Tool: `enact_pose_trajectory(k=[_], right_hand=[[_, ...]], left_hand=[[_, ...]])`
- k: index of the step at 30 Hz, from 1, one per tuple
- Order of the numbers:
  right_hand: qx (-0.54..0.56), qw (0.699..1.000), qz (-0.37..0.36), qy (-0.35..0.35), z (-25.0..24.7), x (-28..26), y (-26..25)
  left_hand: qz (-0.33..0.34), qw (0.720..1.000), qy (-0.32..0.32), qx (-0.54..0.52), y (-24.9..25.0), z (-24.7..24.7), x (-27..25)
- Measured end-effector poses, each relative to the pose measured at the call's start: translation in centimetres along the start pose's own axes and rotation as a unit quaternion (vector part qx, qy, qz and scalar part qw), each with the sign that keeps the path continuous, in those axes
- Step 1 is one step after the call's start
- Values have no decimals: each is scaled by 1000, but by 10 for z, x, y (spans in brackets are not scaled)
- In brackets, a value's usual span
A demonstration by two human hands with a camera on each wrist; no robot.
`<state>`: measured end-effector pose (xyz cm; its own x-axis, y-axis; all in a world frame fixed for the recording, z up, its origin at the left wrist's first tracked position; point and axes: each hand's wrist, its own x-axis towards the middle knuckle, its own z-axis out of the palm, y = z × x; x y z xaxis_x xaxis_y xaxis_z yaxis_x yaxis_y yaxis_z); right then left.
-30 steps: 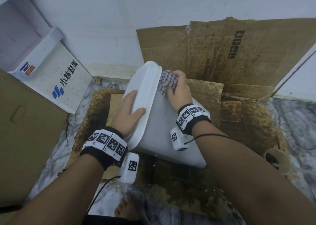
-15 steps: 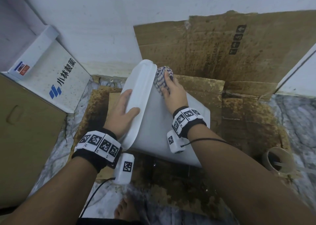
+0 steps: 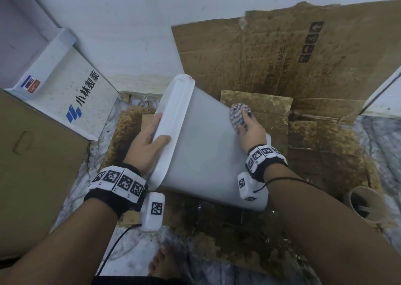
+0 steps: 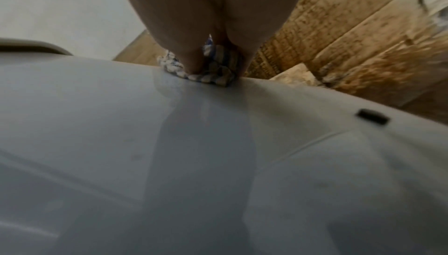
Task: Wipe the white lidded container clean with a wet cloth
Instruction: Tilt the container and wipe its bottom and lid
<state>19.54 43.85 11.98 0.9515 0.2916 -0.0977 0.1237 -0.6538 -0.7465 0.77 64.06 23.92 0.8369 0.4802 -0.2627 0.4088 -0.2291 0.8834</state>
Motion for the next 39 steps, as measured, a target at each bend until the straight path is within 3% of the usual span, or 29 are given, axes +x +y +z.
enact_pose_trajectory(k=[6, 12, 16, 22, 25, 30, 34, 39], right_hand=[[-27, 994, 102, -9, -18, 7, 41], [32, 975, 216, 48, -17, 5, 68], [53, 963, 243, 99, -17, -9, 74], [93, 948, 289, 92, -40, -30, 66], [177, 949, 232, 117, -45, -41, 33], [276, 959, 6, 66, -41, -78, -69], [169, 977, -128, 5, -33, -120, -125], [43, 990, -137, 14, -39, -128, -142]], left_hand=[[-15, 999, 7, -40, -2, 2, 2], [-26, 997, 11, -71, -5, 2, 5], [-24, 996, 10, -83, -3, 4, 5], [-14, 997, 23, -75, 8, 8, 0], [2, 999, 15, -37, 13, 11, -2], [24, 1000, 6, 3, 20, 21, -5], [46, 998, -8, -47, 25, 35, -10], [84, 994, -33, -68, 26, 51, -13]])
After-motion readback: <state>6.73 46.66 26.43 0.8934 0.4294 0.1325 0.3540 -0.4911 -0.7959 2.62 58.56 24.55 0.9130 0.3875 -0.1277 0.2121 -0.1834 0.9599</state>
